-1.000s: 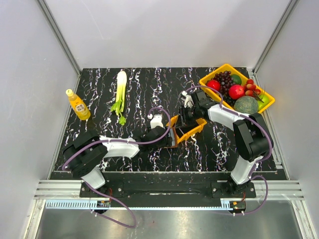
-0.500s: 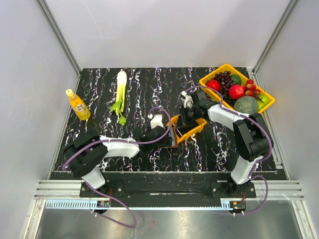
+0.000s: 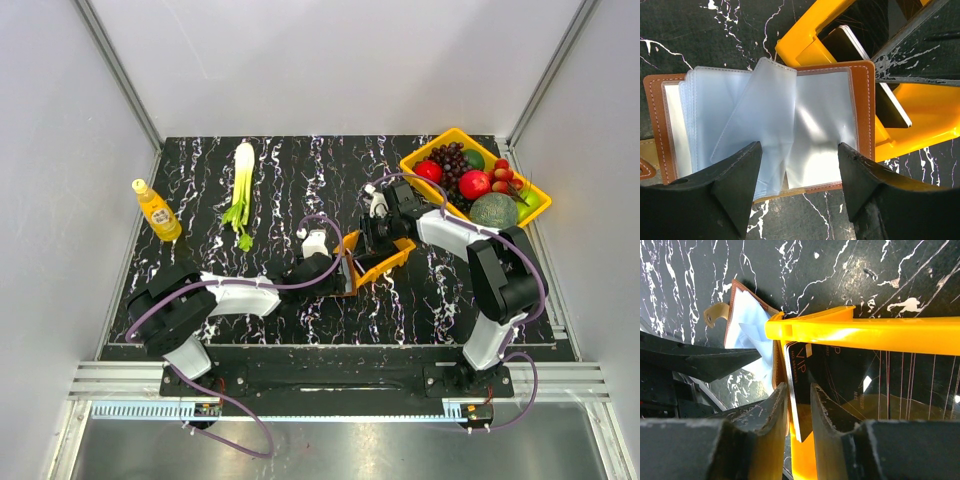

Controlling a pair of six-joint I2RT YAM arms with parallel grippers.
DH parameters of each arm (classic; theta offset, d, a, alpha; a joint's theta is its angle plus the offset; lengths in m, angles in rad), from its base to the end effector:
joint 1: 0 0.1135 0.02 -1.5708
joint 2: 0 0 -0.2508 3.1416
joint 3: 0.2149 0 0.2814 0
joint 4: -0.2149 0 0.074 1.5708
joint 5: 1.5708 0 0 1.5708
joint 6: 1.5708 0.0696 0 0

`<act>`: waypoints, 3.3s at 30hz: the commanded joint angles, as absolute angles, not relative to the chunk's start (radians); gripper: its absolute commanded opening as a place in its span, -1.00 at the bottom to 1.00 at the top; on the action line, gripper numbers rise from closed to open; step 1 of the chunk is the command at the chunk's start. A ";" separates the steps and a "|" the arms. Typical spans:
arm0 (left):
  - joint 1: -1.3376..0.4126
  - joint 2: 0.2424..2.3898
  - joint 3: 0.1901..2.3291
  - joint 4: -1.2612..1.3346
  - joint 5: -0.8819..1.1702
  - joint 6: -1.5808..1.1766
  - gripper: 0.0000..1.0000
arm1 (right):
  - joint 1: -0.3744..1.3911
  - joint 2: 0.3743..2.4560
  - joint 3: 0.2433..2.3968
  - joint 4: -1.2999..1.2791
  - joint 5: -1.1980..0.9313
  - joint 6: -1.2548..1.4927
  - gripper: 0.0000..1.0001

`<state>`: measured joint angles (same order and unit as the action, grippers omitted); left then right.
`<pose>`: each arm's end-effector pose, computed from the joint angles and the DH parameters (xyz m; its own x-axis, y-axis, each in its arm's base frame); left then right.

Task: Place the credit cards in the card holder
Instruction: Pick up the credit card from the storage box.

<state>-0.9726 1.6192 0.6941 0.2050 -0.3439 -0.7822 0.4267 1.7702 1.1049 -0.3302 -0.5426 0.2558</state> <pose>0.2167 -0.2763 0.0885 -0.7112 -0.1347 -0.6900 0.1889 0.9088 -0.3721 0.3454 0.1965 0.1247 -0.8933 -0.1681 -0.4168 -0.3971 0.7296 0.5568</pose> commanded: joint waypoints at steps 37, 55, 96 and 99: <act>-0.965 1.658 0.703 0.155 -0.301 -0.778 0.33 | 0.437 1.756 1.126 -0.307 -0.630 0.273 -0.42; -0.963 1.671 0.713 0.150 -0.293 -0.776 0.34 | 0.437 1.732 1.126 -0.307 -0.632 0.278 -0.87; -0.962 1.686 0.729 0.135 -0.288 -0.773 0.34 | 0.437 1.732 1.101 -0.291 -0.656 0.308 -0.73; -0.962 1.686 0.730 0.133 -0.287 -0.775 0.34 | 0.437 1.729 1.104 -0.291 -0.644 0.311 -0.92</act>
